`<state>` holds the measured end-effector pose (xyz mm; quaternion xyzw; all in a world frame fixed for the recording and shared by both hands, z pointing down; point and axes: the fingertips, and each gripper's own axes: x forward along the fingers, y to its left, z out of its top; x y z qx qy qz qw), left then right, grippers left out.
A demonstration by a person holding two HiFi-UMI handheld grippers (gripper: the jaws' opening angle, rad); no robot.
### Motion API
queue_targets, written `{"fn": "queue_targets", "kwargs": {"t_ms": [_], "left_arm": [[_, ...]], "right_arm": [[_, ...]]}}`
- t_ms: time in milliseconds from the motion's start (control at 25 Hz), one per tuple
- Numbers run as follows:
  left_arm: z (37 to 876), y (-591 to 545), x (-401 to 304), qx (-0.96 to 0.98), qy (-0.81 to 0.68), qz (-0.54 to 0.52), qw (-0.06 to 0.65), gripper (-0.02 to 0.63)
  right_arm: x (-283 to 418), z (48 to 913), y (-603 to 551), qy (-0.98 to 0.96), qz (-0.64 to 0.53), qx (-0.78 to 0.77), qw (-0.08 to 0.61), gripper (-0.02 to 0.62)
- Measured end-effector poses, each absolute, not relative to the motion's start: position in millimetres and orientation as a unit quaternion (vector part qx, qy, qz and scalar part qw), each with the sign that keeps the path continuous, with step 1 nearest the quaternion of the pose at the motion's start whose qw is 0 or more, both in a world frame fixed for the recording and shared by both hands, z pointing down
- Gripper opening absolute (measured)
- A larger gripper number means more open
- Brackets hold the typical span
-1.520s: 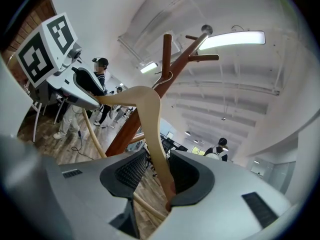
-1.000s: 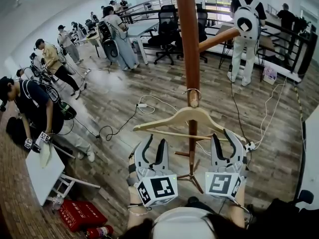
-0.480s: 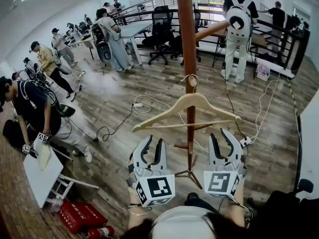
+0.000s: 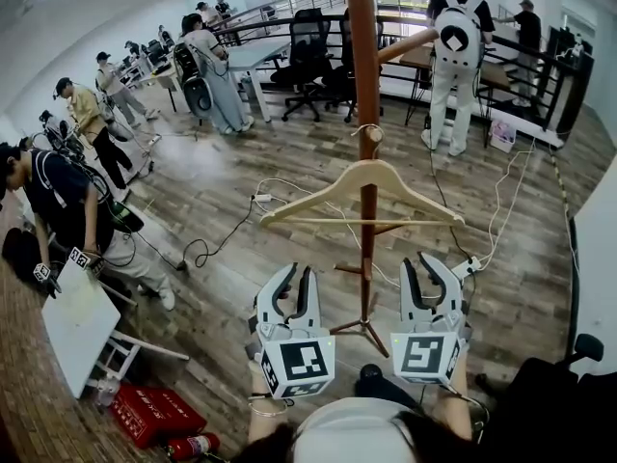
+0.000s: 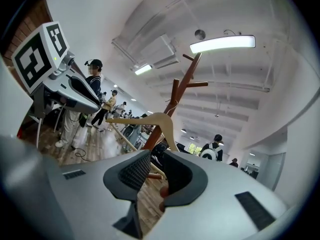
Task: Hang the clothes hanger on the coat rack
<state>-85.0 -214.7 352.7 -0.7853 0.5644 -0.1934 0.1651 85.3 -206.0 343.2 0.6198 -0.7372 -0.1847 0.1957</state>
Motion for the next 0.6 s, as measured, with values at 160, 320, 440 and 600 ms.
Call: {"fn": "queue_targets", "kwargs": {"t_ms": [160,320,440,600], "left_arm": [[355,-203,-85,-0.794,0.560,-0.180,0.154,0.060],[355,-188,-86,-0.804,0.552,-0.164,0.145,0.040],[355,-176,-87,-0.810,0.549,-0.154,0.136,0.029],[358,-158,-87,-0.818,0.543,-0.145,0.123,0.018]], "right_arm": [[82,344,-193,-0.740,-0.182,0.622,0.177,0.083],[76,346,-176,-0.746,-0.159,0.625,0.164,0.066],[74,348,-163,-0.750,-0.146,0.624,0.162,0.060],[73,347,-146,-0.756,-0.137,0.626,0.135,0.054]]}}
